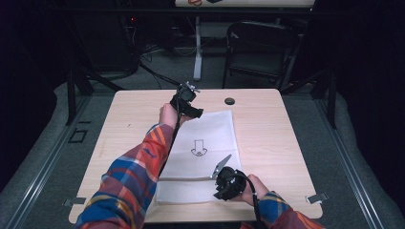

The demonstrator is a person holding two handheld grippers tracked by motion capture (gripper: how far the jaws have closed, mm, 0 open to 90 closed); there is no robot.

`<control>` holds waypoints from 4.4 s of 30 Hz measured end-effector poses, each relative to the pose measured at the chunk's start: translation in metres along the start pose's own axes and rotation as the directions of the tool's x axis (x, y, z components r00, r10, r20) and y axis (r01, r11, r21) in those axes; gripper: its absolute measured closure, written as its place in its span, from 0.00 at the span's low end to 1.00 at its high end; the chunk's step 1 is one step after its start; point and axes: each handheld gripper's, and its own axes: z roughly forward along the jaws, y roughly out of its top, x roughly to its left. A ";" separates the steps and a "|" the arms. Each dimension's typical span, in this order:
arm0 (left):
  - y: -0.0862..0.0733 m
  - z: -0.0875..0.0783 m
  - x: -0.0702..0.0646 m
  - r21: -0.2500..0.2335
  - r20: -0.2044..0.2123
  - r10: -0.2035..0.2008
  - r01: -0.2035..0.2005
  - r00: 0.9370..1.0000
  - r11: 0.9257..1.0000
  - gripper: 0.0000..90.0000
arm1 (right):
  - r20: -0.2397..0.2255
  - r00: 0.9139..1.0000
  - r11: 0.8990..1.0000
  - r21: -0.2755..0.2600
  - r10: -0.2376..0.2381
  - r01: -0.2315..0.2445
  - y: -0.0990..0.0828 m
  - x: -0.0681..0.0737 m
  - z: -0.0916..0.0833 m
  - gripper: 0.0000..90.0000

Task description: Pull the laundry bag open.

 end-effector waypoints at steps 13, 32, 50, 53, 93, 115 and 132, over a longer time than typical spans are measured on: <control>-0.038 -0.015 -0.015 0.021 0.120 0.026 -0.028 0.992 0.999 0.14 | 0.088 0.990 0.992 -0.065 0.113 -0.107 -0.010 -0.027 -0.031 0.07; -0.089 -0.036 -0.038 0.023 0.192 0.050 -0.056 0.980 0.998 0.11 | 0.166 0.967 0.979 -0.099 0.195 -0.180 -0.040 -0.046 -0.051 0.06; -0.094 -0.018 -0.096 0.022 0.306 0.156 -0.171 0.939 0.985 0.14 | 0.189 0.949 0.962 -0.155 0.251 -0.223 -0.047 -0.058 -0.056 0.17; -0.093 -0.012 -0.108 0.019 0.332 0.163 -0.179 0.929 0.984 0.17 | 0.195 0.947 0.962 -0.150 0.257 -0.230 -0.047 -0.059 -0.056 0.28; -0.100 0.042 -0.175 0.018 0.495 0.295 -0.349 0.817 0.937 0.91 | 0.172 0.955 0.970 -0.067 0.242 -0.233 -0.048 -0.069 -0.012 1.00; -0.106 0.035 -0.165 0.029 0.511 0.281 -0.344 0.812 0.939 0.91 | 0.170 0.958 0.972 -0.075 0.230 -0.221 -0.049 -0.067 -0.011 1.00; -0.112 0.035 -0.157 0.041 0.532 0.260 -0.331 0.806 0.943 0.90 | 0.153 0.958 0.969 -0.056 0.245 -0.239 -0.048 -0.069 -0.013 1.00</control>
